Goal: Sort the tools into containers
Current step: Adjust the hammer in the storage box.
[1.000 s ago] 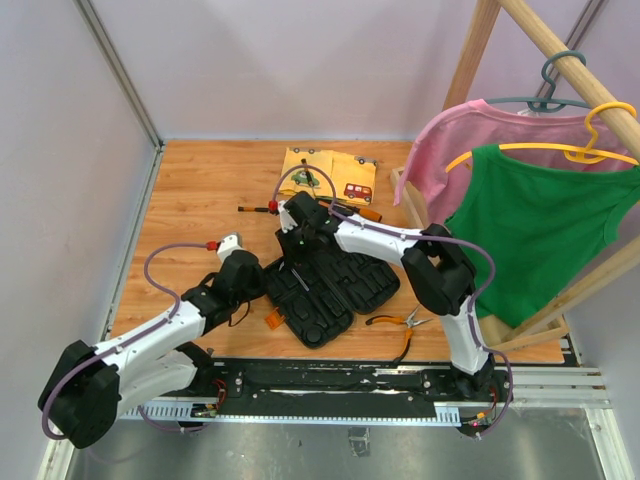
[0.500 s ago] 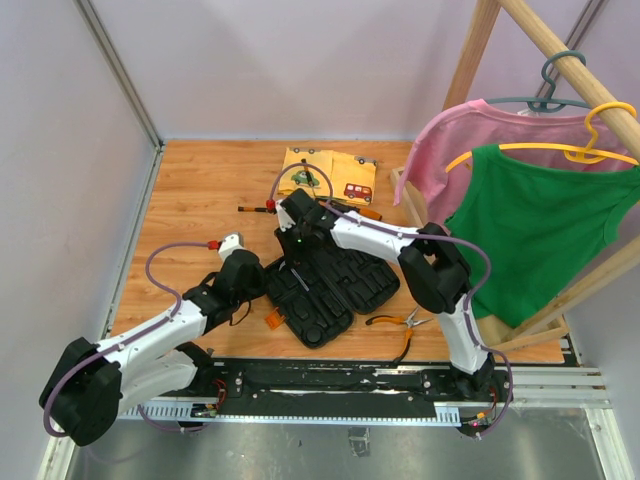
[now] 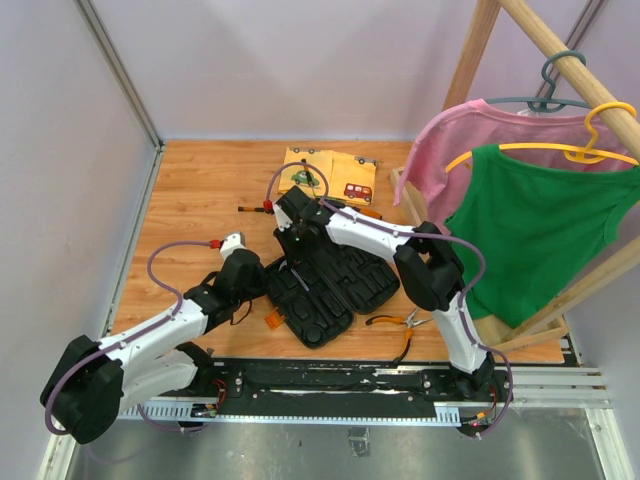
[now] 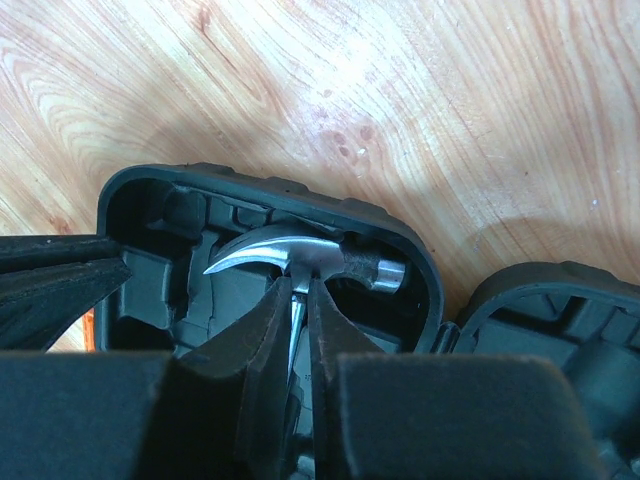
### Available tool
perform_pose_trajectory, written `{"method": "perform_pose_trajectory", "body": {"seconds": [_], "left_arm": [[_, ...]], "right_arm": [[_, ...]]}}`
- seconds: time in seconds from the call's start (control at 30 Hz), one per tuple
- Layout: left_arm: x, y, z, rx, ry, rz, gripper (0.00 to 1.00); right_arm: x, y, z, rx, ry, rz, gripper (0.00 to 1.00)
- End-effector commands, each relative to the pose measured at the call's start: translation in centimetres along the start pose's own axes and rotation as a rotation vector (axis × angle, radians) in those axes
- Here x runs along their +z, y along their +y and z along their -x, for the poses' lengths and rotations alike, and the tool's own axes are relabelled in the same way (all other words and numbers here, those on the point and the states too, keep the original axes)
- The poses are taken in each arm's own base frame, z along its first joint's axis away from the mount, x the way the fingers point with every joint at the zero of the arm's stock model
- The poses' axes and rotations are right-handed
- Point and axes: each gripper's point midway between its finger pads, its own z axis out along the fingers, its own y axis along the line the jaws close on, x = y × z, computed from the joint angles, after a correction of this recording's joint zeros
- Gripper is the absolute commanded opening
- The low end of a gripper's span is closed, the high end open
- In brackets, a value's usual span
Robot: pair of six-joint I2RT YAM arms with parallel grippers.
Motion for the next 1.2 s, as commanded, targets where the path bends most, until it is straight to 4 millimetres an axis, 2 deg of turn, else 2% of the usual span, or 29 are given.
{"method": "perform_pose_trajectory", "body": {"seconds": [0.0,0.23,0.57,0.9,1.03,1.1,1.17], "left_arm": [[0.3,-0.2,0.1,-0.002,-0.011,-0.016,0.12],[0.1,-0.3,0.2,-0.007,-0.011,-0.024,0.11],[-0.5,0.6,0.0,-0.005,-0.020,-0.012,0.10],[-0.8,1.2,-0.2,-0.009,-0.027,0.001,0.08],[-0.8,1.2,-0.1,-0.011,-0.028,0.001,0.08],[-0.9,1.1,0.0,-0.011,-0.028,0.002,0.08],[-1.0,1.1,0.2,-0.010,-0.031,0.004,0.08]], "right_arm": [[2.5,-0.4,-5.7,-0.012,0.199,-0.031,0.12],[3.2,-1.1,-7.2,0.014,0.256,-0.074,0.12],[4.7,-2.7,-11.5,0.023,0.393,-0.174,0.09],[5.6,-3.7,-14.6,0.029,0.482,-0.221,0.06],[5.1,-3.8,-14.4,0.020,0.470,-0.228,0.06],[4.5,-3.5,-13.3,0.009,0.438,-0.224,0.06],[3.5,-2.8,-11.2,-0.007,0.371,-0.201,0.08]]}}
